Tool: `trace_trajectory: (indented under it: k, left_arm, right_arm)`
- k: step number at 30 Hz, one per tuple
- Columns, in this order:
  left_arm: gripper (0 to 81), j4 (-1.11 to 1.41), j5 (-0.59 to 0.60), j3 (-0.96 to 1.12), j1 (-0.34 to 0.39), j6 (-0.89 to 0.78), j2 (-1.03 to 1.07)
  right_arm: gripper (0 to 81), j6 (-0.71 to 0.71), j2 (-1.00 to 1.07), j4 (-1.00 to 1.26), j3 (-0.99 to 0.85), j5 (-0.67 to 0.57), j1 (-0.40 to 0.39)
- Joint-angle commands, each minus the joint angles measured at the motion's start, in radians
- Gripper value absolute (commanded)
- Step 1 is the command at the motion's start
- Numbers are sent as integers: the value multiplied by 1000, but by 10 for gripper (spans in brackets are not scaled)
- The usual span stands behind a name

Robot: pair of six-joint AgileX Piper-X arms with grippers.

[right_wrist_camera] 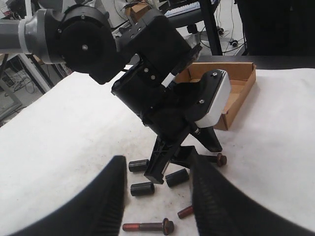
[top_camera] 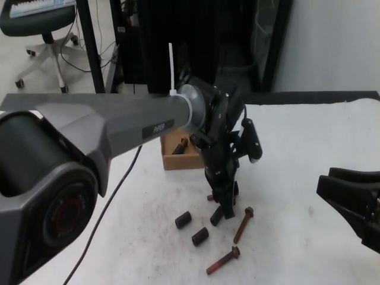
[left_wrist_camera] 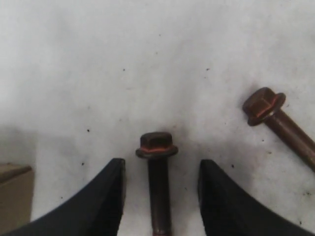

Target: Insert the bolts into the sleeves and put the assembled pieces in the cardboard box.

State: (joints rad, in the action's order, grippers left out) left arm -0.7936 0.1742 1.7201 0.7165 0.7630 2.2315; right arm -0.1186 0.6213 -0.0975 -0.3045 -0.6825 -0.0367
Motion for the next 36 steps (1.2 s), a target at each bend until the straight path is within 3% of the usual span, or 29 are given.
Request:
trace_trajectory:
  k: [1,14,31,36]
  left_arm:
    - [444,4,-1,7,10,2,-3]
    - [432,-39,-64,7,10,6,-3]
    - [3,-35,-110,7,10,107,-3]
    - [2,-39,-96,7,11,127,-3]
  right_arm:
    - [392,-2,-2,4,-2,-12,-1]
    - [392,-24,-2,4,-2,-15,-1]
    - [392,-24,-2,4,-2,-31,-1]
    - [392,-24,-2,4,-2,-31,-1]
